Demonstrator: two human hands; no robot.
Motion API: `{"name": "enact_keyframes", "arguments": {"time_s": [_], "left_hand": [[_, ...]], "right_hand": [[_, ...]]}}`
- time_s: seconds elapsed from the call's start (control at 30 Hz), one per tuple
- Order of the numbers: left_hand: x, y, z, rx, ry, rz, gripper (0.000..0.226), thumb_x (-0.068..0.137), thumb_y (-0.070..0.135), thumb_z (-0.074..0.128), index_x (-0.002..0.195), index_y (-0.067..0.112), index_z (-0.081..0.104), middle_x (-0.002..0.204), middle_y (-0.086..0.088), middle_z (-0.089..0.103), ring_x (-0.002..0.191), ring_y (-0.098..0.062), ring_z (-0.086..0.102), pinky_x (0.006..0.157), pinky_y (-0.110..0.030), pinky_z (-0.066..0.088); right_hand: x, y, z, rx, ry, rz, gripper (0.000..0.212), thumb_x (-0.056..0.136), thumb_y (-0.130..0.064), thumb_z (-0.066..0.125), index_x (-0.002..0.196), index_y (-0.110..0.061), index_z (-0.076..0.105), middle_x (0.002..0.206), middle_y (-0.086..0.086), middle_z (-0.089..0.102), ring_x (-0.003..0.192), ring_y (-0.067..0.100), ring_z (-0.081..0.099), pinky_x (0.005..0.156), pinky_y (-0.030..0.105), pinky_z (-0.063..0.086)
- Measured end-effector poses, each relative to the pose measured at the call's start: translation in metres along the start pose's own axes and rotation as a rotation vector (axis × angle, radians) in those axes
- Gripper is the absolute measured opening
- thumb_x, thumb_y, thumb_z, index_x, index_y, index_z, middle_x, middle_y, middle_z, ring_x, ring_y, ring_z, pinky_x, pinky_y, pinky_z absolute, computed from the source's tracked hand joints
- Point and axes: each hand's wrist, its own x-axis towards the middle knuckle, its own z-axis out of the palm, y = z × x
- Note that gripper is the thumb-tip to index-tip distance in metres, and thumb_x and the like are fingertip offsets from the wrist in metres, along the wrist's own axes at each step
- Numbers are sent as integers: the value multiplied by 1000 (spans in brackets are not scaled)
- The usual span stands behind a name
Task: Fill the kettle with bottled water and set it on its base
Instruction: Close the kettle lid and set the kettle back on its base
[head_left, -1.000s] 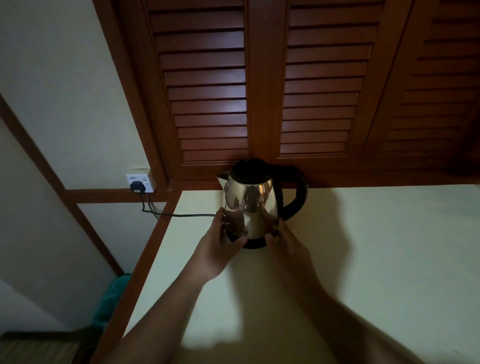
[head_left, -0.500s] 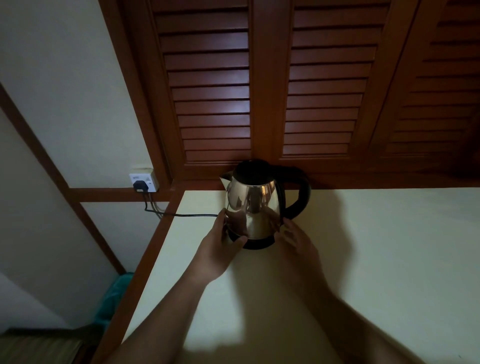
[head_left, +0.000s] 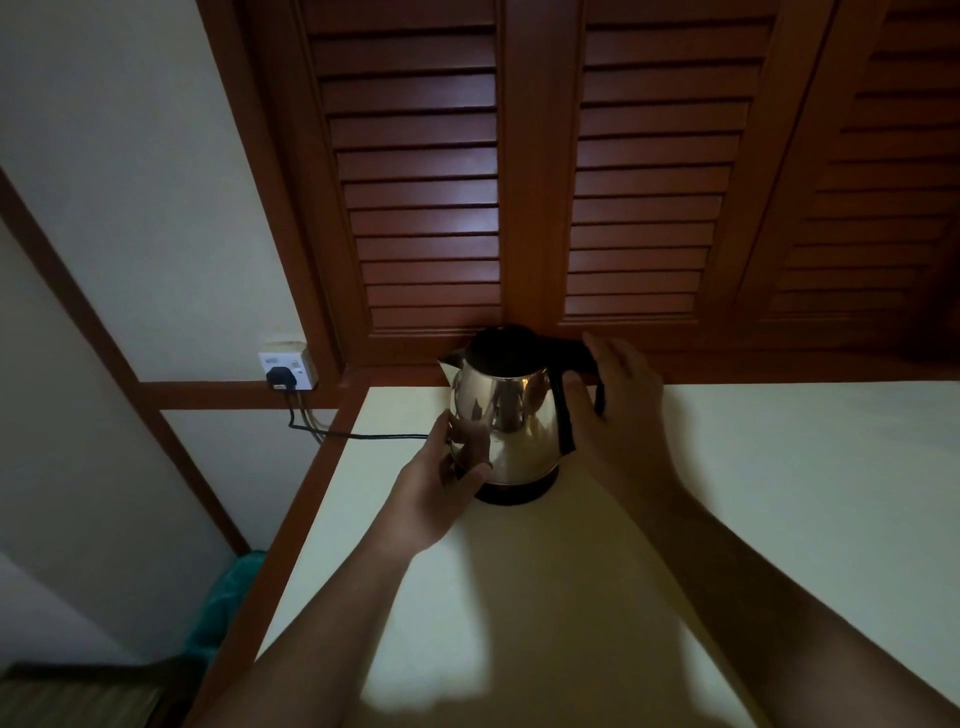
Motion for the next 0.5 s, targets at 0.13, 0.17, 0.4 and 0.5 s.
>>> {"name": "enact_keyframes", "arguments": {"time_s": [0.13,0.17,0.4,0.5], "left_hand": [[1,1,-3,50,-17,5,51,97,23,69,141,39,49,127,25,67,122,0,66,106,-31,54],[1,2,-3,54,-15,1,51,97,24,70,140,39,49,126,24,67,122,0,66,106,-32,55],[-1,3,-2,55,2,33,48,97,19,69,136,41,53,122,27,67,119,0,67,107,-36,54],[-1,4,-2,42,5,33,48,96,17,70,135,41,53,124,26,66,120,-1,67,107,-39,55]], "right_hand": [[-2,-4,2,-31,15,12,59,93,-46,45,144,-17,51,143,5,48,129,29,44,100,25,26],[-2,-4,2,-30,18,11,59,93,-45,46,144,-17,51,143,5,48,129,28,43,100,26,27],[-4,-4,2,-34,25,3,58,92,-43,48,144,-18,52,144,5,46,131,28,40,100,26,25],[-1,-1,2,-86,11,-27,59,91,-50,43,141,-20,55,145,6,44,130,32,42,103,33,33]]}}
